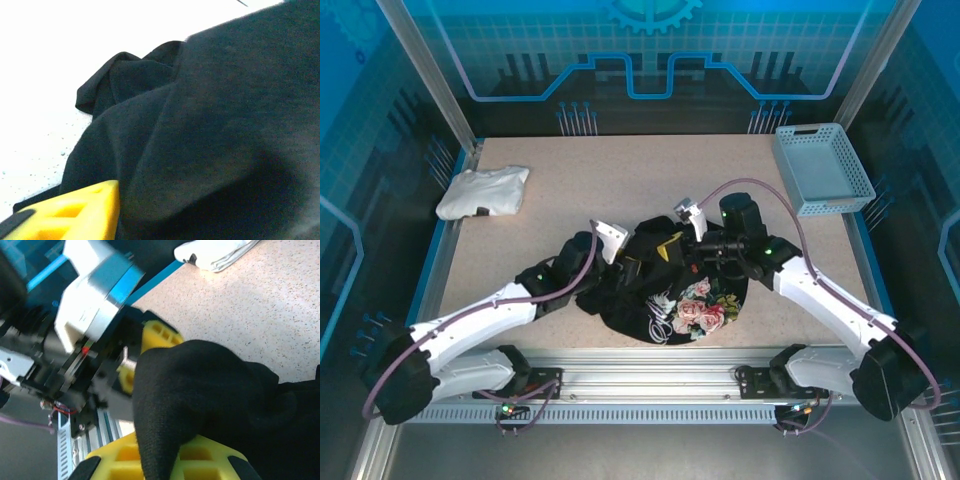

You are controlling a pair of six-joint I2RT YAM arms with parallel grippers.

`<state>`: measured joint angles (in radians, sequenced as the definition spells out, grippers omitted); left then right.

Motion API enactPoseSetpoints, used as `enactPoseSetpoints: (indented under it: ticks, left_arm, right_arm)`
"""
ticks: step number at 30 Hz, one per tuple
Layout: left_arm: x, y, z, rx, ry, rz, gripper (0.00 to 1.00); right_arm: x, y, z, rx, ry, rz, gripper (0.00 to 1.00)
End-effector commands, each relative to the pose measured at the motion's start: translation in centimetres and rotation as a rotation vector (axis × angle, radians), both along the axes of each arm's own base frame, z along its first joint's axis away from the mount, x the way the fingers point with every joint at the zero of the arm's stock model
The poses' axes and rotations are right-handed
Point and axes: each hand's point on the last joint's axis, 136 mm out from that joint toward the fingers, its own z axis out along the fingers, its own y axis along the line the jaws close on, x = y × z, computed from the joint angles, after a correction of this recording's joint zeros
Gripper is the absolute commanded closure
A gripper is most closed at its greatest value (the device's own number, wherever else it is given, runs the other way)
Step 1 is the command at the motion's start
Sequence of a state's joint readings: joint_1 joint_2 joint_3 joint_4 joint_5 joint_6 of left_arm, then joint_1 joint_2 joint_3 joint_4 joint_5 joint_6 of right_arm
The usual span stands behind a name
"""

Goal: Fold the inside-out t-shirt

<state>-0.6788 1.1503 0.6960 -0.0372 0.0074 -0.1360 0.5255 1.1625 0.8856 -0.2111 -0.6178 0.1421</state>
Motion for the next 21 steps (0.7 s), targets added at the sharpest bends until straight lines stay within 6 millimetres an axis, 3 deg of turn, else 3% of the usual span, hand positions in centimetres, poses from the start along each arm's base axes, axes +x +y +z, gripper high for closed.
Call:
enactPoseSetpoints:
  ticks: [1, 3, 5, 7, 9, 14, 21]
  left_arm:
    - [-1.2, -3.5, 3.5, -0.225, 0.06, -0.203, 0.66]
    - [-2.1, -4.3, 4.4, -0.311, 0.106, -0.269, 0.79]
    - [-2.7, -4.3, 5.8, -0.395, 0.138, -0.285, 0.97]
    - [-3.2, -3.8, 7.2, -0.468, 0.161, -0.285, 1.0]
    - [-3.6, -3.4, 8.3, -0.529, 0.183, -0.276, 1.0]
    - [-3.3, -2.7, 9.6, -0.599, 0.234, -0.212, 1.0]
    - [-2.8, -2.4, 9.7, -0.604, 0.232, -0.169, 1.0]
  right_arm:
    - [-1.3, -0.4, 1.8, -0.002, -0.101, 0.104, 1.0]
    - [-0.7, -0.6, 1.5, -0.029, -0.105, 0.077, 1.0]
    - [2.4, -2.4, 0.2, -0.151, -0.092, -0.126, 1.0]
    - [5.9, -6.8, -1.7, -0.348, -0.022, -0.449, 0.96]
    - [6.5, -8.8, -2.3, -0.433, 0.022, -0.556, 0.87]
    - [5.0, -8.0, -0.7, -0.396, -0.008, -0.526, 0.65]
    - [-1.0, -4.4, 1.7, -0.241, -0.064, -0.288, 0.55]
